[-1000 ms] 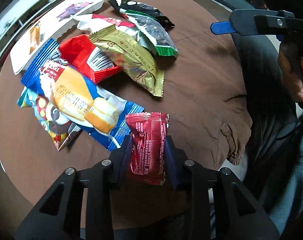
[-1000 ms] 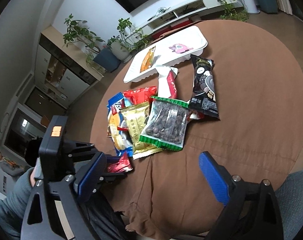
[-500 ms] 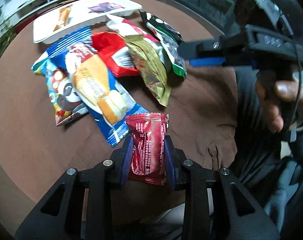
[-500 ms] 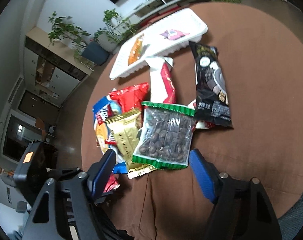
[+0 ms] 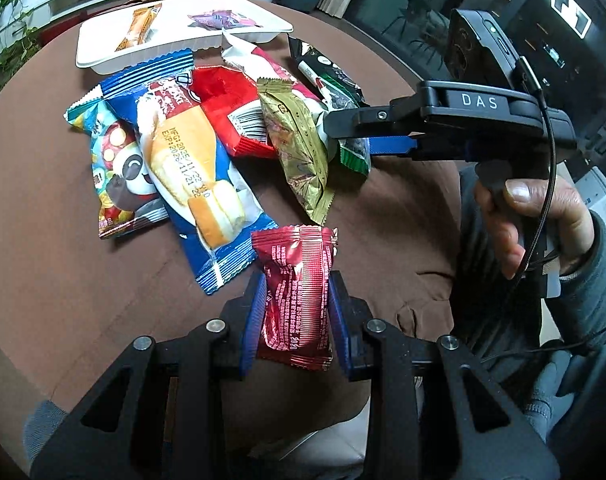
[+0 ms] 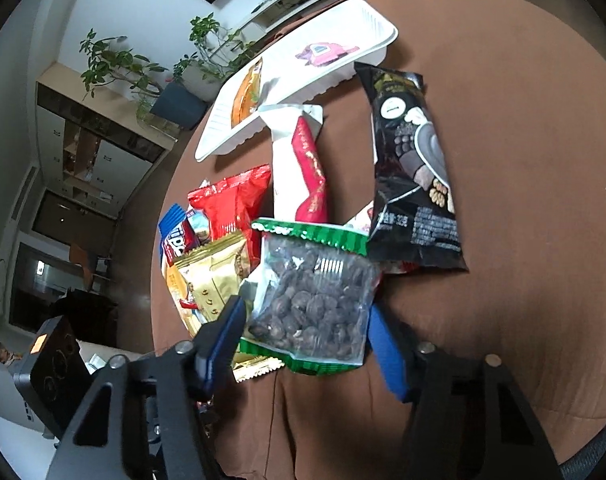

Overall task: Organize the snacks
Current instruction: 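Grasp the red wrapper with the left gripper while the right grasps the green-topped bag, then carry both packets over the white tray and release them inside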

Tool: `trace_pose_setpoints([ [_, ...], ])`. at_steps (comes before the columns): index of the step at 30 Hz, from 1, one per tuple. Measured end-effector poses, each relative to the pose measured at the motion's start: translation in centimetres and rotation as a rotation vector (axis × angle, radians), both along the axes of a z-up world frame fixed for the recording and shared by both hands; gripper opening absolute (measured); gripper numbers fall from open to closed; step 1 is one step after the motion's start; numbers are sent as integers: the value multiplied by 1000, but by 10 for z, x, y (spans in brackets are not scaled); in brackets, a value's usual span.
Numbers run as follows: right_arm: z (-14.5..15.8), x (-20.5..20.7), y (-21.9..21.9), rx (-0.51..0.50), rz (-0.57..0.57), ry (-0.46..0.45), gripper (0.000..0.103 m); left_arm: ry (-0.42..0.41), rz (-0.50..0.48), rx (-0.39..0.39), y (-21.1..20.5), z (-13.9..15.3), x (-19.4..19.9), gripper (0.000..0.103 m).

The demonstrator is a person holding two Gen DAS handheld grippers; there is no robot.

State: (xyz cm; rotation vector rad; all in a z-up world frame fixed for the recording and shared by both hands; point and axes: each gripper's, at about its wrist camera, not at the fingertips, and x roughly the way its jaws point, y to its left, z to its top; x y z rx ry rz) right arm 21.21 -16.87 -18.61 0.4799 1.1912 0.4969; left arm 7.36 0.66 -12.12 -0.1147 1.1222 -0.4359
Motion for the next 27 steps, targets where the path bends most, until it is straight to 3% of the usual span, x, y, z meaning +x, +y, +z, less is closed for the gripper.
trace_pose_setpoints([
  [7,2,-6,-4,3,3,-18,56,0,14,-10,-1,-4,2,29],
  [9,3,-9,-5,1,4,-26,45,-1,20,-12,0,-5,4,29],
  [13,4,-17,-8,-2,8,-34,42,-2,26,-18,2,-6,1,29],
  [15,4,-16,-7,-11,12,-37,35,0,28,-20,2,-7,1,29],
  [19,8,-20,-8,-12,14,-51,34,-2,31,-25,3,-7,0,29],
  [21,9,-21,-7,-22,18,-59,27,-4,37,-28,4,-7,-1,29],
  [27,16,-24,-6,-24,23,-76,26,-8,48,-38,9,-5,-2,29],
])
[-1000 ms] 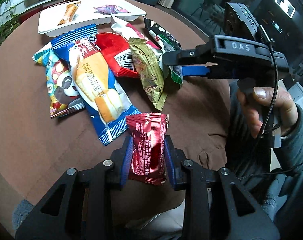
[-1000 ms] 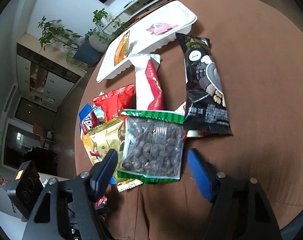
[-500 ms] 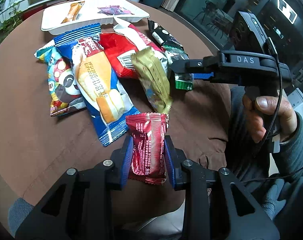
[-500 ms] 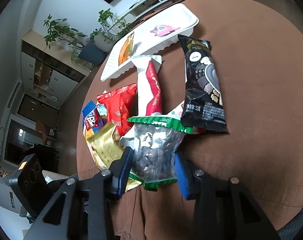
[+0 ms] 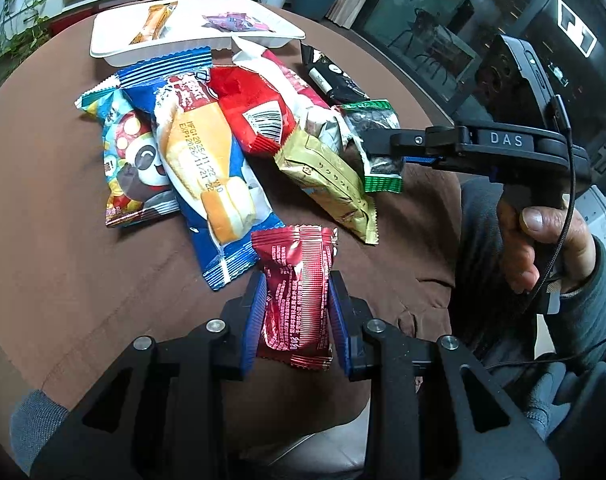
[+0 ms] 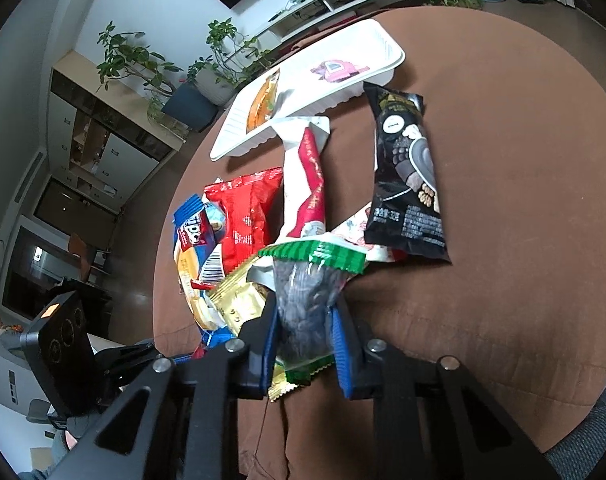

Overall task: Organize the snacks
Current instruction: 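Carry both packets over the white tray and release them inside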

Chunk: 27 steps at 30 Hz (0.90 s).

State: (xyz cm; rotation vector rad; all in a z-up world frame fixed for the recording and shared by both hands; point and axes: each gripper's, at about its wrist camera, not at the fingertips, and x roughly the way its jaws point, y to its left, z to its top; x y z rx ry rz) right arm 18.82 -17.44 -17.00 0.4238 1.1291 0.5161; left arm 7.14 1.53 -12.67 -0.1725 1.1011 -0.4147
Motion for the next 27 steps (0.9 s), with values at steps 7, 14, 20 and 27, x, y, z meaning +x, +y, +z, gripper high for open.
trace_pose_setpoints([
  [7,14,-8,-5,41,-9,-22,26,-19,11,-29,6,8,-4,29],
  [14,19,-10,-19,77,-30,-21,26,-31,32,-50,13,15,-3,29],
  [20,16,-9,-30,138,-64,1,26,-45,44,-78,20,22,-5,29],
  [27,22,-4,-59,144,-141,-10,26,-73,101,-138,46,37,-4,28],
])
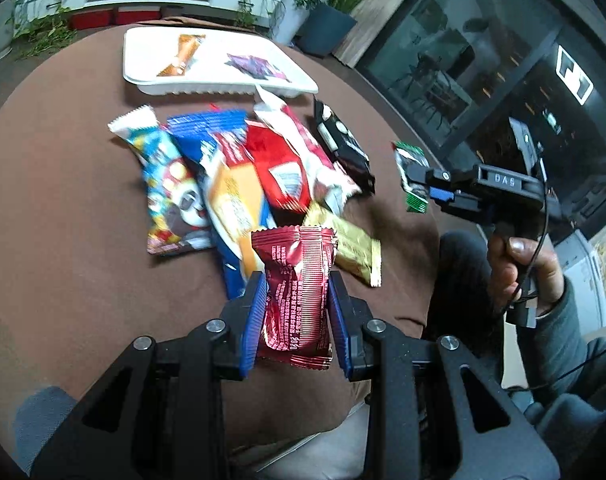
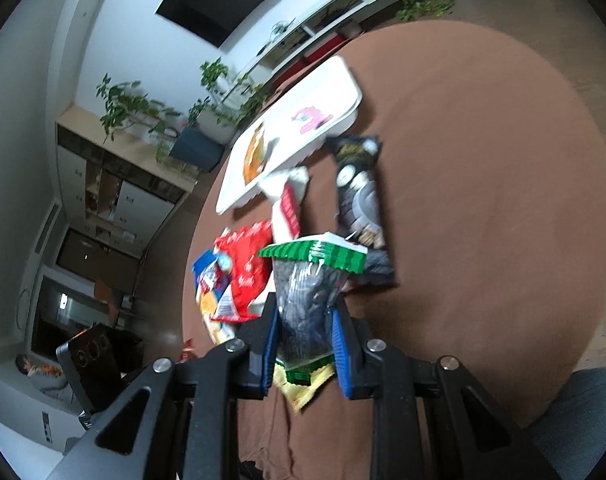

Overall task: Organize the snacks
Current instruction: 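Carry both packets over the white tray and release them inside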

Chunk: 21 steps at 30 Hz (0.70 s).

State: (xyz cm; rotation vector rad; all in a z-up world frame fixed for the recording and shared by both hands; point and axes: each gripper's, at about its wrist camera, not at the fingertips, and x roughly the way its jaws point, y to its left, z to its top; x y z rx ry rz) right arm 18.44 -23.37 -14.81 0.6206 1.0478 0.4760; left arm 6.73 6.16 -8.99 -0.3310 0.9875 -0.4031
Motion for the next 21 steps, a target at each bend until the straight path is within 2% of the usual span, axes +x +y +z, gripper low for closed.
trace_pose_setpoints([
  [8,25,27,-47,-34,-116,-52,26,-54,94,-17,52,30,26,29],
  [14,42,68,-79,-52,-205,-82,26,-101,162,-4,95,60,68,28],
  [17,61,93,-73,-66,-193,-118,26,-124,176,21,108,77,101,28],
  [21,96,131,-32,-73,-110,-206,26,-134,189,33,123,91,152,29],
])
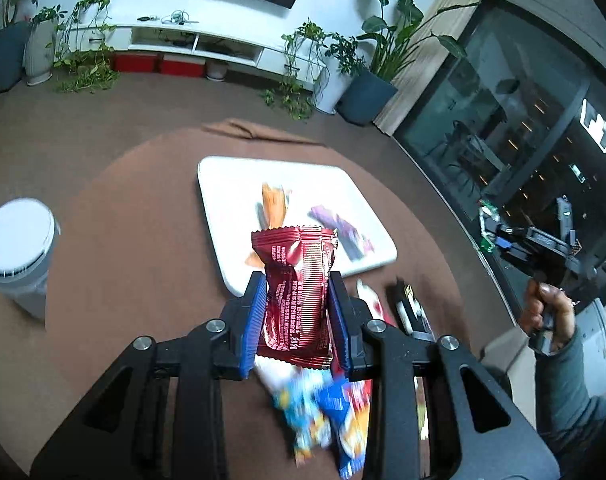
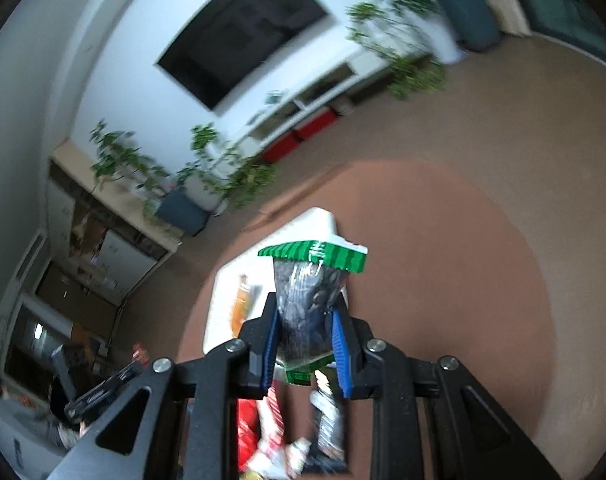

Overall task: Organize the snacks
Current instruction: 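Carry both packets over the white tray and release them inside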

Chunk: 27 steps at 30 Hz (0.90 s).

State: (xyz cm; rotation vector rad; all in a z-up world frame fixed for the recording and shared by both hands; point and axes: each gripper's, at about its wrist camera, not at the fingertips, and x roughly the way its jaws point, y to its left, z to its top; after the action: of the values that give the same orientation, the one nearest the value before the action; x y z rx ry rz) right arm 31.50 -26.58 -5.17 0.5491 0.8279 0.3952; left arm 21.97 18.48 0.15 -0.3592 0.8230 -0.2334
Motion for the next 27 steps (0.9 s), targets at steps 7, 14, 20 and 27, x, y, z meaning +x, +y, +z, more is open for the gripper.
trace_pose_setpoints([
  [7,8,65,98,-28,182,-3,26,43,-6,24,-3,-5,85,28],
  [14,-42,109,164,-102,270,119,27,112,-9,67,-14,-38,143,29],
  [20,-76,129,182,-143,288,190,27,149,12,60,-13,-69,168,29],
  [27,-103,140,194,-210,301,238,27,184,10,76,-22,-99,184,29],
])
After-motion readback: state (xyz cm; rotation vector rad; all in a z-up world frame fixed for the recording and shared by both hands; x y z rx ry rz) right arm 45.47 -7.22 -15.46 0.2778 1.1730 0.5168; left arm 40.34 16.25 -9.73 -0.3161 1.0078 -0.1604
